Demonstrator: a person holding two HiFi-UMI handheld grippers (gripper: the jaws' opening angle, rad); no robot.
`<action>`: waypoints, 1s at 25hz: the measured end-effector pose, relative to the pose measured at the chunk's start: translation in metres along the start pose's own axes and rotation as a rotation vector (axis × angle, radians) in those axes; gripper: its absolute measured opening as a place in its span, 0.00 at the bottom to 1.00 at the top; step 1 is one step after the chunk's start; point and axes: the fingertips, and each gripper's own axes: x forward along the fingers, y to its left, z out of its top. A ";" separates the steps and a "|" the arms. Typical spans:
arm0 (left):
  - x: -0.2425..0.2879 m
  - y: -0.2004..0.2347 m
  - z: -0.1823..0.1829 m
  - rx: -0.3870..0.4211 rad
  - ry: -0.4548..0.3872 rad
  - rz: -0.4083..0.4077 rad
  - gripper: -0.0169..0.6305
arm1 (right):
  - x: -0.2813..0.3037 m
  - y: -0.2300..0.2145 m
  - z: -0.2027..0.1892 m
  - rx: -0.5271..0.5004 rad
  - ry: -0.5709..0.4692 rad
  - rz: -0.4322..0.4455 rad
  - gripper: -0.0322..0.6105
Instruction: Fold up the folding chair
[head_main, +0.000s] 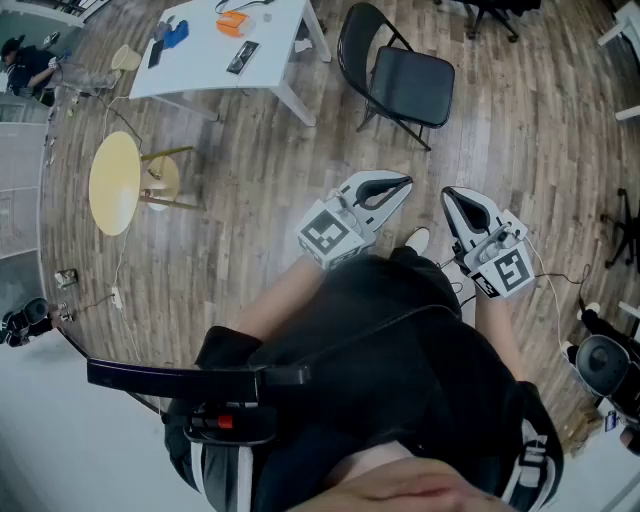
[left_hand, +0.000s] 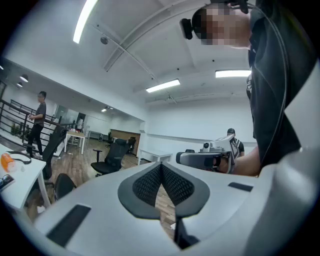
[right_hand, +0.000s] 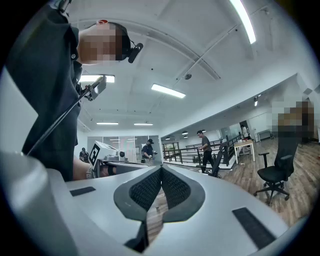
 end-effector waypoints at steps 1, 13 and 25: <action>0.002 0.000 0.000 0.004 -0.002 0.002 0.03 | -0.001 -0.002 0.000 0.000 -0.002 0.002 0.06; 0.017 -0.008 -0.003 0.000 0.005 0.018 0.03 | -0.015 -0.019 0.002 0.027 -0.017 -0.013 0.07; 0.053 -0.011 0.000 -0.005 0.004 0.053 0.03 | -0.046 -0.060 0.001 0.037 -0.034 -0.046 0.06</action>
